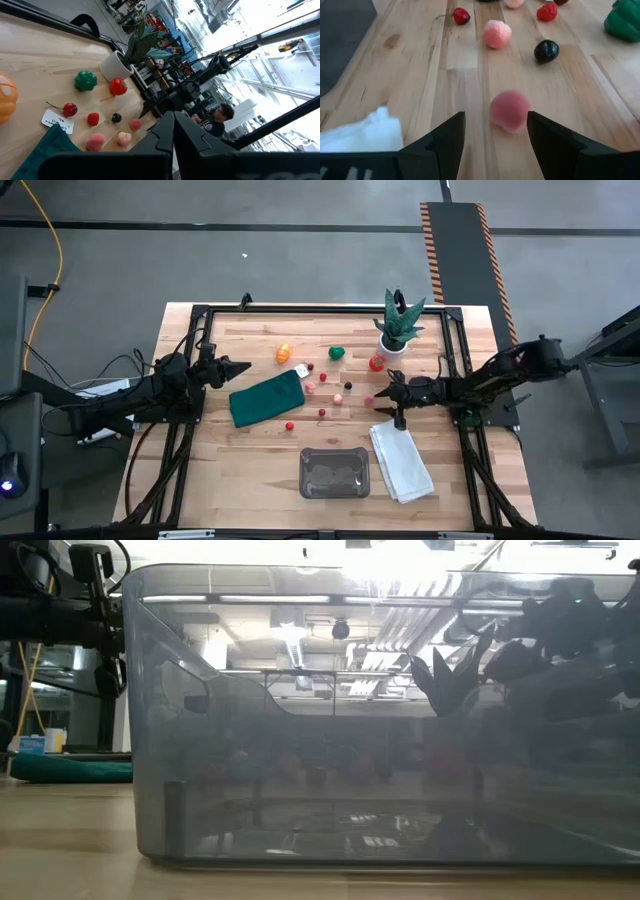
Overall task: Pick and placing Produce into tupperware
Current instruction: Put the right pink peach into the black bin
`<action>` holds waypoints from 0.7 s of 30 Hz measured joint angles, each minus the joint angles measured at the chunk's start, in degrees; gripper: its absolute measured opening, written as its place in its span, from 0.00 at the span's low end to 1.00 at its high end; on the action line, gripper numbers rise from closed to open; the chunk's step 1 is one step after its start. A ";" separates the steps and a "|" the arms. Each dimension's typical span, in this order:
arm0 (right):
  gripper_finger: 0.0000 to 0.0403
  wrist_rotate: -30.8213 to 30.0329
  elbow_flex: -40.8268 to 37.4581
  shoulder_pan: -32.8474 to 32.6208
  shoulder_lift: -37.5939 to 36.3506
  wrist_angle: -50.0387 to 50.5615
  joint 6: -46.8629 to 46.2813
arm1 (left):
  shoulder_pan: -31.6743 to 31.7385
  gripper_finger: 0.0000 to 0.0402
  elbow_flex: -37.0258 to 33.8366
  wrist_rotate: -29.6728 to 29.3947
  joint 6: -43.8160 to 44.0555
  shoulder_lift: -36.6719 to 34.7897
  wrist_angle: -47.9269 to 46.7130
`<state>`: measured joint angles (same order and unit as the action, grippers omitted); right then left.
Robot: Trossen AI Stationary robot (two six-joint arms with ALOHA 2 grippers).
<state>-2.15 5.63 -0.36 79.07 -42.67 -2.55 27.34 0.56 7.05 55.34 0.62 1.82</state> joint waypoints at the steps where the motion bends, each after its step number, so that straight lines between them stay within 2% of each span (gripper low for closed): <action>1: 0.51 0.00 0.77 0.00 0.95 -0.11 0.00 | -0.01 0.00 0.02 0.00 0.01 0.00 0.00; 6: 0.51 -1.71 5.12 0.92 6.45 0.43 0.28 | -0.01 0.00 0.01 0.52 0.00 0.00 0.05; 11: 0.51 -1.77 6.68 2.72 10.55 1.05 -2.58 | -0.01 0.00 0.02 3.79 0.04 0.00 0.69; 21: 0.51 0.24 9.83 3.02 12.15 0.74 0.01 | -0.01 0.00 0.01 5.81 0.04 0.00 0.95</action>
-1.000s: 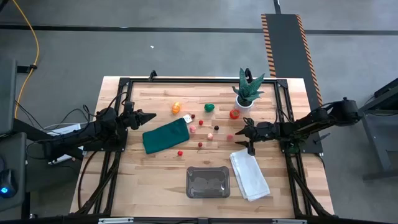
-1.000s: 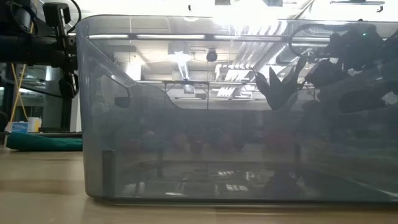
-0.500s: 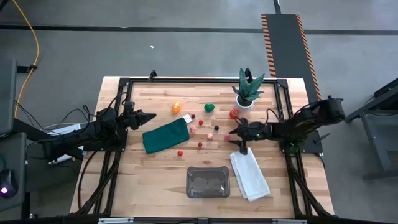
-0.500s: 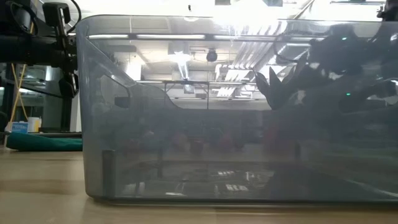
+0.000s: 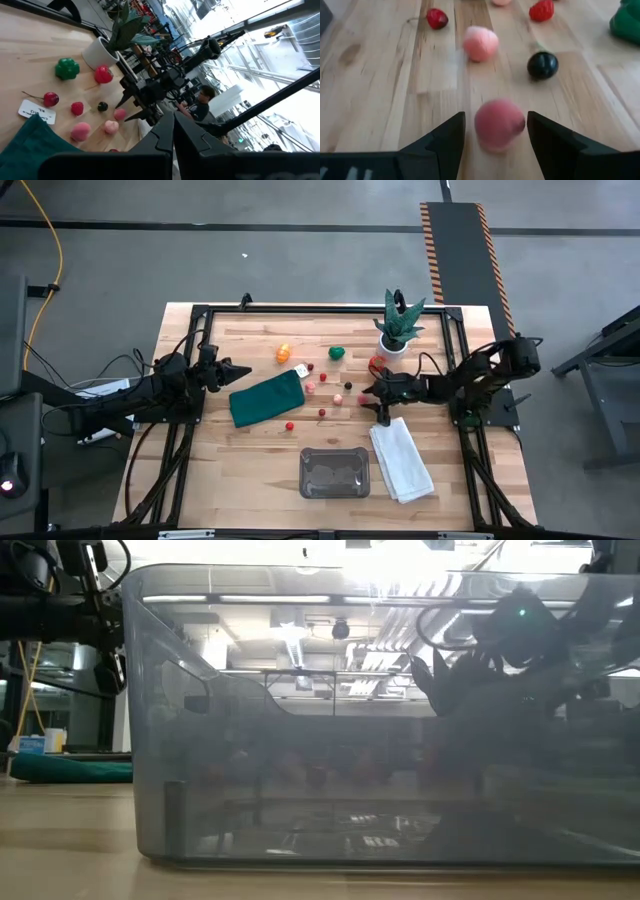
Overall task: Pick and placing Produce into tupperware
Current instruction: Put the right pink peach into the black bin
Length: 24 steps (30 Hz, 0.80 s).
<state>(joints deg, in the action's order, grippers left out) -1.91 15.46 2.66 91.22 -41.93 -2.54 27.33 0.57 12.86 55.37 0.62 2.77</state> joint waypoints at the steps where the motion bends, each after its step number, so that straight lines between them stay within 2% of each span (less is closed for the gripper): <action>1: 0.51 0.00 0.28 0.00 0.00 0.04 0.03 | 0.00 0.00 0.01 0.00 0.00 0.00 0.01; 24: 0.51 0.01 0.61 0.00 -0.02 2.44 0.49 | 0.00 0.00 -0.01 0.00 0.00 0.00 -0.01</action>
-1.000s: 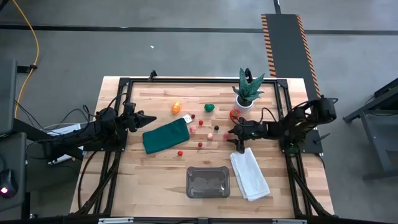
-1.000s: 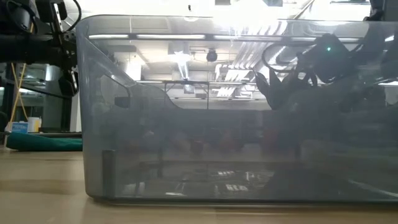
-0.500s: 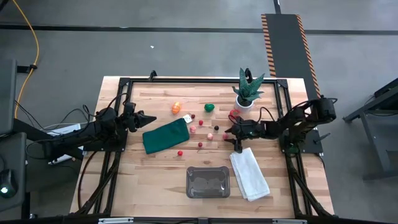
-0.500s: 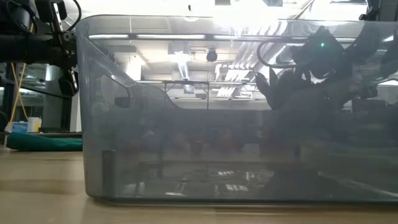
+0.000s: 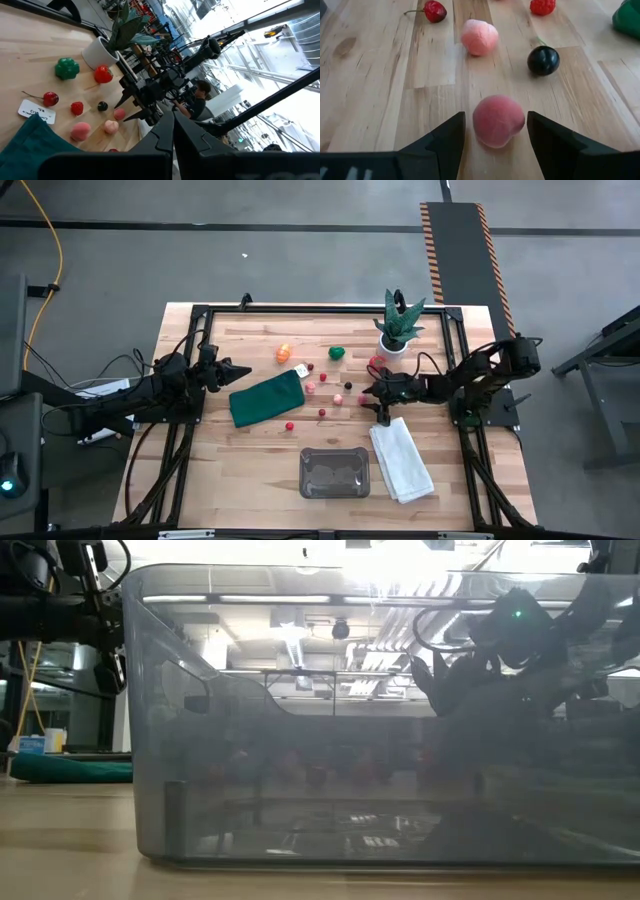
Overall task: Pick and placing Produce into tupperware
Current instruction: Put the right pink peach into the black bin
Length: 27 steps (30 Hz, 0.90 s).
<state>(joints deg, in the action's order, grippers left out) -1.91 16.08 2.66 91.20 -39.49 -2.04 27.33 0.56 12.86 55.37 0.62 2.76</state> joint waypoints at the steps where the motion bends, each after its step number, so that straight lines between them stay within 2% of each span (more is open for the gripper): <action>1: 0.51 0.01 0.00 0.00 -0.02 -0.07 0.00 | 0.00 0.00 0.02 0.00 0.00 0.00 0.00; 14: 0.37 0.03 0.00 0.00 -0.02 -0.10 -0.02 | 0.00 0.00 0.00 0.00 0.26 0.00 0.00; 27: 0.36 0.42 -0.02 -0.04 -0.02 -2.37 -1.09 | 0.00 0.00 0.01 0.00 0.28 0.00 0.00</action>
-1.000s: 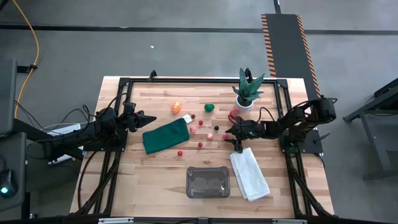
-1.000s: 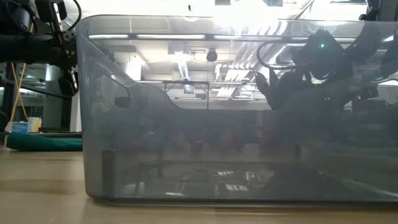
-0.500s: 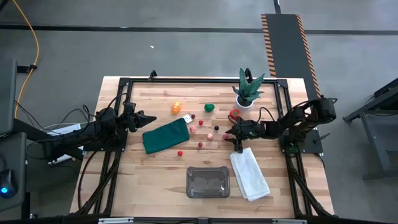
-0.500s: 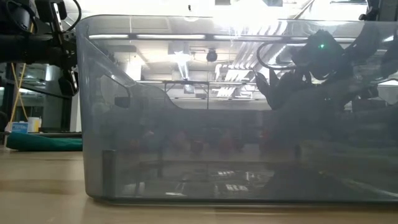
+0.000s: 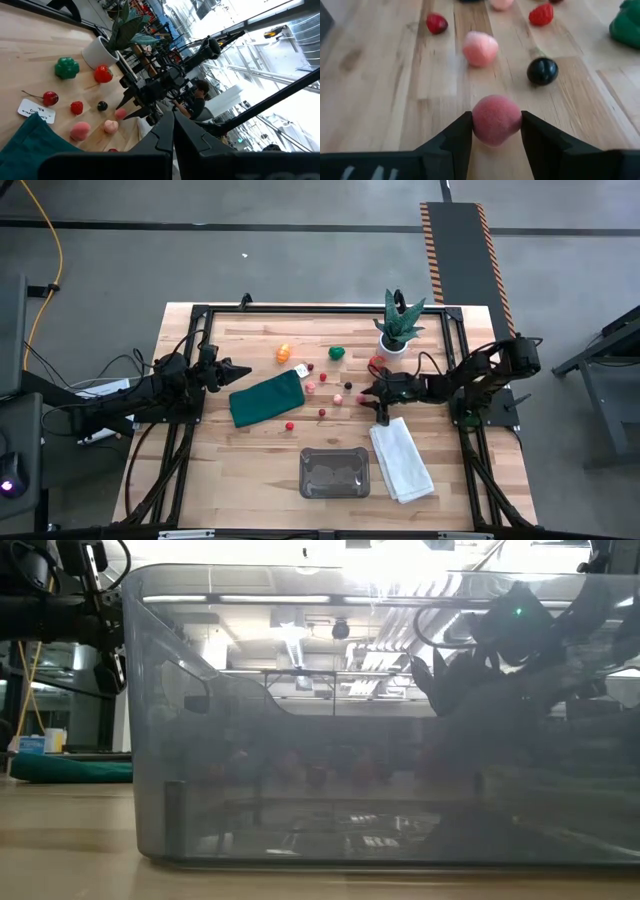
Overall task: Pick and placing Produce into tupperware
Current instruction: Put the right pink peach into the black bin
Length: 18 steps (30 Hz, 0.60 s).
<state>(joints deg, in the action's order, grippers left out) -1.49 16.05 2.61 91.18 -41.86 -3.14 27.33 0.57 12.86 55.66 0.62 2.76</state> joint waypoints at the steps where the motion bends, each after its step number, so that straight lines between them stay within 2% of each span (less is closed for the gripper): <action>1: 0.36 0.32 0.00 0.00 -0.05 -0.68 -0.52 | 0.00 0.00 0.01 0.00 0.00 0.00 0.00; 8: 0.36 1.02 0.00 0.00 -3.26 -2.86 -3.30 | 0.00 0.00 -0.01 0.00 0.09 0.00 0.00; 18: 0.36 1.76 -0.02 0.00 -16.97 -2.22 -5.50 | 0.00 0.00 0.01 0.00 0.09 0.00 0.00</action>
<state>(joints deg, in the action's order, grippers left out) 0.27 16.03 2.61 74.21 -44.08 -8.64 27.33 0.58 12.86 55.75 0.62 2.76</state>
